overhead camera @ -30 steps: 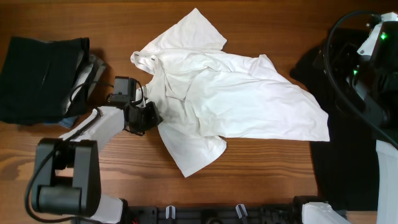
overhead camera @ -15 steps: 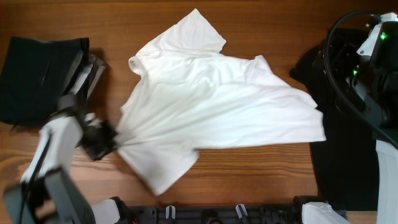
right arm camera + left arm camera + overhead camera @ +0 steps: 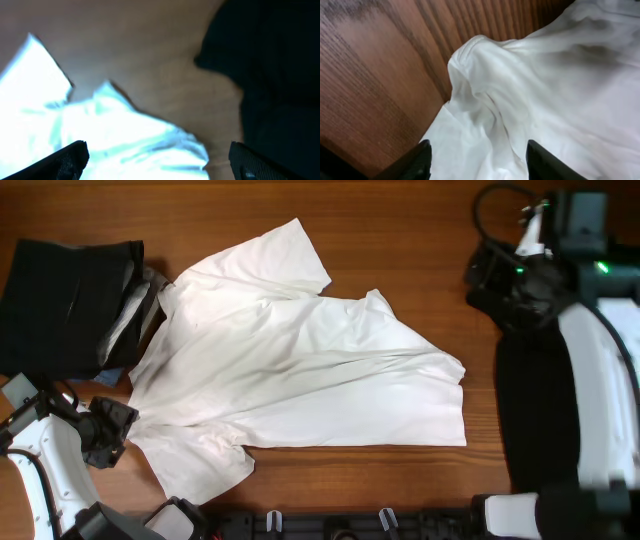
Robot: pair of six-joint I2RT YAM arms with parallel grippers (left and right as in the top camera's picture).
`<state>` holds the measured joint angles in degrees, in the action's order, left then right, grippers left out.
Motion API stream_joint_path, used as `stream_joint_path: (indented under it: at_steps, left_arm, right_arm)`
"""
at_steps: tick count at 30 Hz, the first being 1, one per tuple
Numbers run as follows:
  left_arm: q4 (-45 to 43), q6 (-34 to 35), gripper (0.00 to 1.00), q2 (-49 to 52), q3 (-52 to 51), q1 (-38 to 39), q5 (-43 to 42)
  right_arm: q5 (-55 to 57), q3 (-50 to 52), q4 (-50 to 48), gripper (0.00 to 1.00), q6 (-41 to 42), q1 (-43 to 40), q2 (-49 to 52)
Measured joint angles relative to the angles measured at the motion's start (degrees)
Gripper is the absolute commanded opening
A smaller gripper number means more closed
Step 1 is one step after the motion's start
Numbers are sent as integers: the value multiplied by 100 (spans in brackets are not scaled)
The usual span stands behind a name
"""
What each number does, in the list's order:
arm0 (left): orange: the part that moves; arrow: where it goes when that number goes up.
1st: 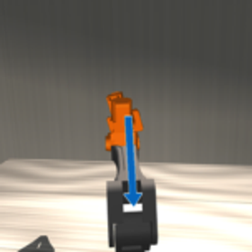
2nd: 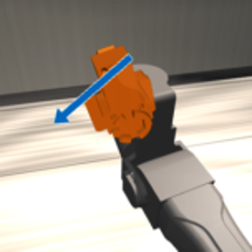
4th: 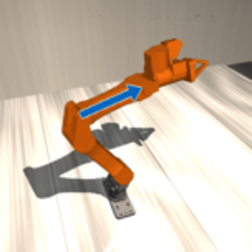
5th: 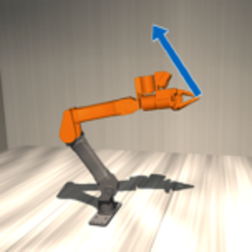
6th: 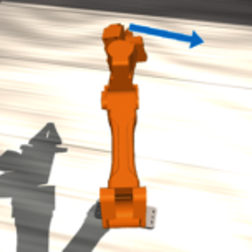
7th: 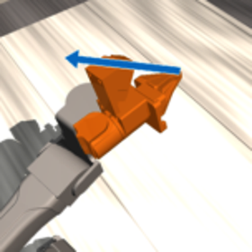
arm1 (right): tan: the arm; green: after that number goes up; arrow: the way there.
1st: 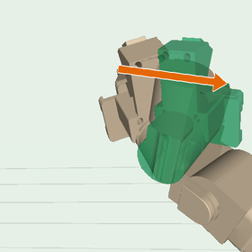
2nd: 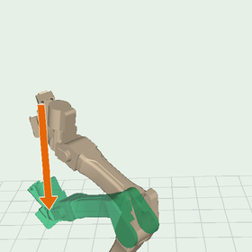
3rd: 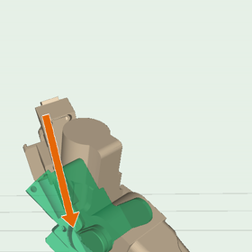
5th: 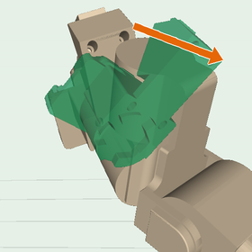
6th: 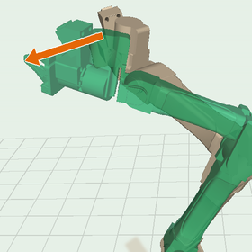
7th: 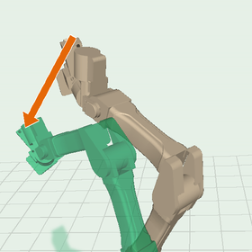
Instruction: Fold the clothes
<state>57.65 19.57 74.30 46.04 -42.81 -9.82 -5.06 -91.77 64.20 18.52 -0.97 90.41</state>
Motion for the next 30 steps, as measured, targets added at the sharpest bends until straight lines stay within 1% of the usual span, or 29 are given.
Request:
stream_joint_path:
  at_steps: [2, 4, 5, 7, 10, 12, 15, 18, 21, 22, 23, 24, 26, 27, 28, 29, 30]
  left_arm:
    - [13, -42, 59, 0, 0, 0, -28]
    - [0, -138, 57, 0, 0, 0, -149]
    - [-4, -225, 55, 0, 0, 0, -282]
    - [-39, -424, 54, 0, 0, 2, -616]
    - [-87, -887, 54, 0, 7, 118, -1283]
    - [-79, -1108, 53, -2, 33, 249, -1545]
    - [101, -1469, 54, -50, 225, 645, -1891]
    - [238, -1674, 56, -258, 494, 1115, -2081]
    - [251, -1790, 59, -570, 813, 1628, -2212]
    - [234, -1805, 60, -649, 872, 1766, -2227]
    - [188, -1827, 61, -787, 949, 2033, -2245]
    - [142, -1849, 61, -868, 988, 2210, -2269]
    - [-24, -1869, 64, -1003, 1034, 2590, -2299]
    - [-146, -1873, 65, -1054, 1038, 2791, -2310]
    - [-225, -1882, 68, -1078, 1043, 2940, -2312]
    - [-337, -1884, 77, -1084, 1045, 3132, -2319]
    - [-417, -1888, 89, -1084, 1045, 3265, -2321]
  right_arm:
    - [-332, 35, 31, 88, -262, 7, 420]
    - [-671, 42, 46, 88, -568, 57, 824]
    - [-811, 42, 50, 90, -730, 94, 986]
    - [-1150, 50, 13, 98, -1182, 260, 1392]
    - [-1360, 57, -341, 99, -1742, 664, 1902]
    - [-1355, 57, -706, 99, -1902, 907, 2133]
    - [-1224, 57, -1305, 99, -2050, 1309, 2518]
    - [-1062, 59, -1513, 99, -2140, 1554, 2793]
    - [-962, 59, -1668, 98, -2164, 1611, 2916]
    - [-951, 61, -1777, 91, -2164, 1611, 2935]
    - [-946, 61, -1858, 78, -2159, 1611, 2957]
    - [-946, 61, -1897, 68, -2157, 1611, 2977]
    - [-949, 61, -2002, 41, -2114, 1620, 3040]
    - [-949, 61, -2037, 36, -2046, 1631, 3086]
    - [-949, 61, -2055, 37, -2022, 1644, 3128]
    - [-949, 61, -2061, 37, -1926, 1659, 3171]
    - [-949, 61, -2059, 36, -1906, 1674, 3209]
